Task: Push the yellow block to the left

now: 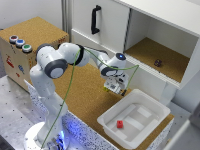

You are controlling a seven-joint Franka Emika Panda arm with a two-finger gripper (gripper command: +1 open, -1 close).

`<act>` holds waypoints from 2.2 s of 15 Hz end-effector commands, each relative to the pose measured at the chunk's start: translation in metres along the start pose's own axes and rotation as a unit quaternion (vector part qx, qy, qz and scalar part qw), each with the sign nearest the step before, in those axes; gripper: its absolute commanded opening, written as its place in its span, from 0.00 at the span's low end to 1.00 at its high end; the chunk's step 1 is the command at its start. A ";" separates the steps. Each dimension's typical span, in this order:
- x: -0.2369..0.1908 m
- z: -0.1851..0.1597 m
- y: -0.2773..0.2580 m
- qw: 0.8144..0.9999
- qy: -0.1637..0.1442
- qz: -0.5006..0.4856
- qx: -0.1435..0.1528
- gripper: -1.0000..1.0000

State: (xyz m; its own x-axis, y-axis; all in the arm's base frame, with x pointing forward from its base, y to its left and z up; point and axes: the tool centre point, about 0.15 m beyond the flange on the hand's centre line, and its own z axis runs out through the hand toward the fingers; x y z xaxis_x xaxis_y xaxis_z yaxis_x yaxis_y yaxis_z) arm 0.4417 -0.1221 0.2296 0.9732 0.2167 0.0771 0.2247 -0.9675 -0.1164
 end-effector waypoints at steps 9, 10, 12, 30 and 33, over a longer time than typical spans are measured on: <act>0.006 0.025 -0.071 0.999 -0.011 0.020 0.023 0.00; 0.009 0.025 -0.078 0.999 -0.011 0.024 0.025 0.00; 0.015 0.026 -0.093 0.999 -0.017 0.026 0.029 0.00; 0.053 0.042 -0.245 0.993 -0.099 0.022 0.064 0.00; 0.062 0.037 -0.262 0.993 -0.092 0.026 0.063 0.00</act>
State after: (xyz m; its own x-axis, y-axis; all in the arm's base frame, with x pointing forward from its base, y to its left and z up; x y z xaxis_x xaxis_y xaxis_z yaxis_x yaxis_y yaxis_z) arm 0.4269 0.1104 0.2216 0.9780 0.2023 -0.0503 0.1842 -0.9515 -0.2465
